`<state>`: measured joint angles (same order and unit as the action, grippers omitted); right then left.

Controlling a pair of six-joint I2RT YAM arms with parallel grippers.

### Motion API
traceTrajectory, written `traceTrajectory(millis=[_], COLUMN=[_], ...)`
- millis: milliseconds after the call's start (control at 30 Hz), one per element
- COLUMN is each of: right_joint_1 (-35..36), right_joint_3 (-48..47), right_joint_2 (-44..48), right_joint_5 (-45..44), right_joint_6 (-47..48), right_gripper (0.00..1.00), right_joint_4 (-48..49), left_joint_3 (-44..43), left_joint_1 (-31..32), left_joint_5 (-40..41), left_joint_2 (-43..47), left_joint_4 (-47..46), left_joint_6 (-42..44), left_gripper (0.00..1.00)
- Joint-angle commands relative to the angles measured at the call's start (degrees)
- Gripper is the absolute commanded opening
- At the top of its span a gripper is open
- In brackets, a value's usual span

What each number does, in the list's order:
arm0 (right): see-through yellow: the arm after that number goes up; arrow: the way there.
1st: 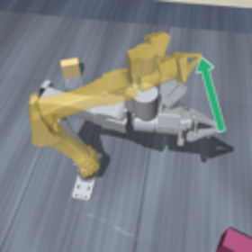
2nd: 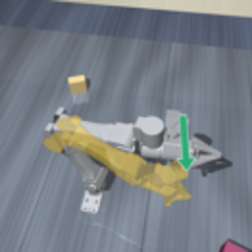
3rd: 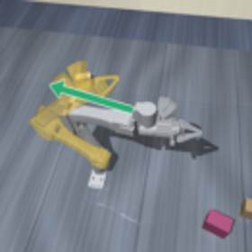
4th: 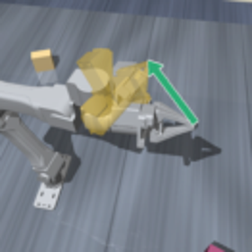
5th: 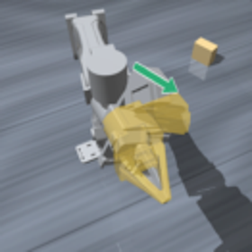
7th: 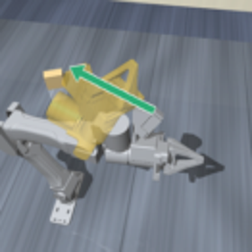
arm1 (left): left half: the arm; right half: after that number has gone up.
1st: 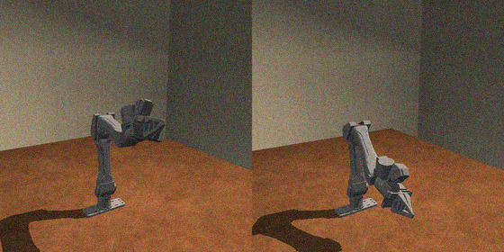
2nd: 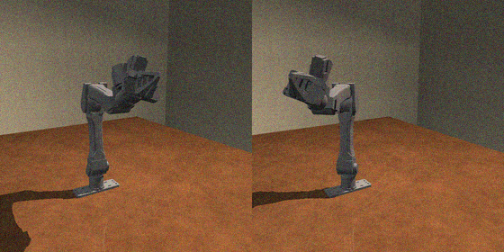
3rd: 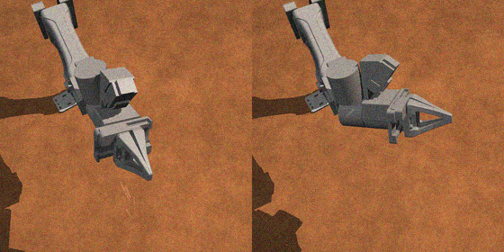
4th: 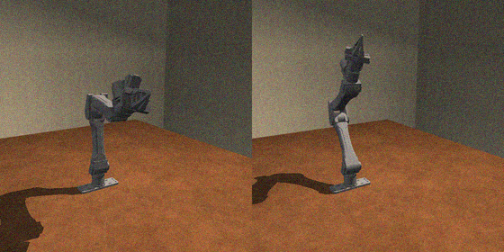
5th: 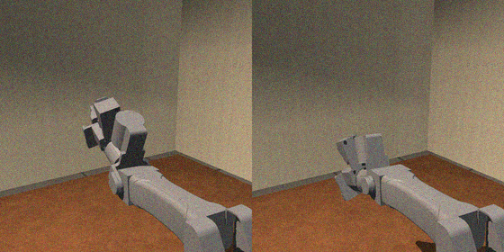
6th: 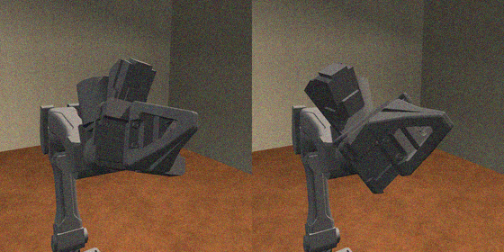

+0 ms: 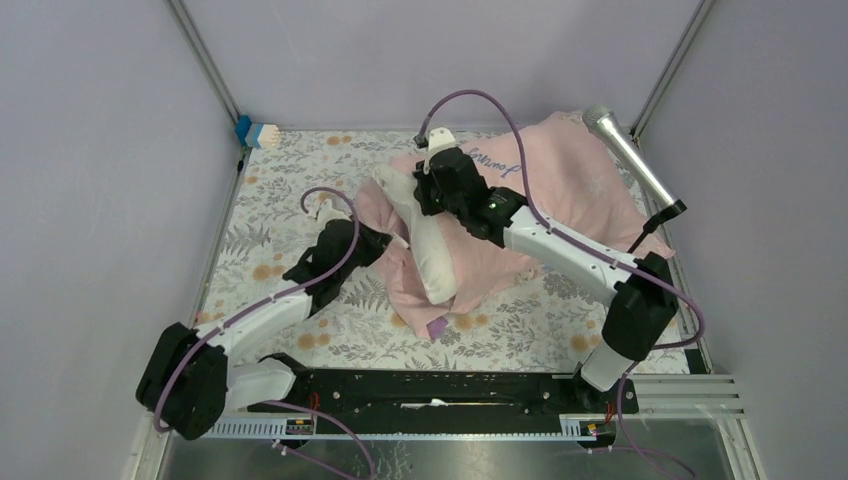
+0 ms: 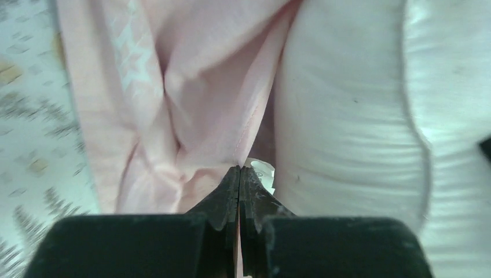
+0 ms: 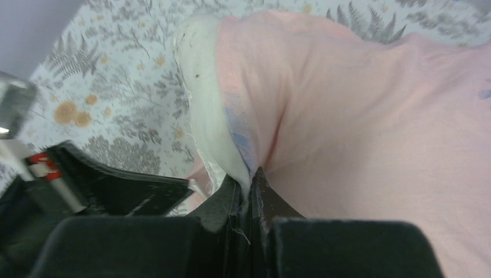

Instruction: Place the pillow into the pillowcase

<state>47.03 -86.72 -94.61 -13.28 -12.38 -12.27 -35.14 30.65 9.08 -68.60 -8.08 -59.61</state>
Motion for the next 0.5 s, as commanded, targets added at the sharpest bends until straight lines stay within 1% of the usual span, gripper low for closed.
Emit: traceTrajectory(millis=[0,100,167,233,300,433,467], right_joint_1=[-0.40,-0.36,-0.36,-0.36,-0.42,-0.36,-0.41], right_joint_3=[5.06,9.89,13.02,15.53,17.48,17.90,17.83], right_joint_2=[-1.81,-3.77,-5.06,-6.19,-6.37,-6.26,-6.02], right_joint_5=[6.02,11.00,14.53,17.19,17.83,17.28,16.91], right_joint_6=[-1.16,-1.96,-3.55,-5.72,-7.24,-7.72,-7.73], right_gripper=[0.00,0.00,0.00,0.00,0.00,0.00,0.00], right_joint_4=[8.52,12.91,17.11,20.36,23.11,23.22,23.13], left_joint_3=[6.88,11.93,13.88,15.37,16.05,14.48,13.94], left_joint_1=[-0.88,-2.29,-2.51,-2.61,-2.66,-2.64,-2.62], left_joint_5=[3.78,2.03,1.49,0.18,-0.43,-0.10,0.04], left_joint_2=[6.60,8.86,8.58,7.91,7.76,8.34,8.91], left_joint_4=[6.72,5.61,4.69,1.64,0.25,1.82,2.44], left_joint_6=[-2.34,-4.22,-4.55,-4.35,-3.73,-1.98,-1.69], left_gripper=[0.00,0.00,0.00,0.00,0.00,0.00,0.03])
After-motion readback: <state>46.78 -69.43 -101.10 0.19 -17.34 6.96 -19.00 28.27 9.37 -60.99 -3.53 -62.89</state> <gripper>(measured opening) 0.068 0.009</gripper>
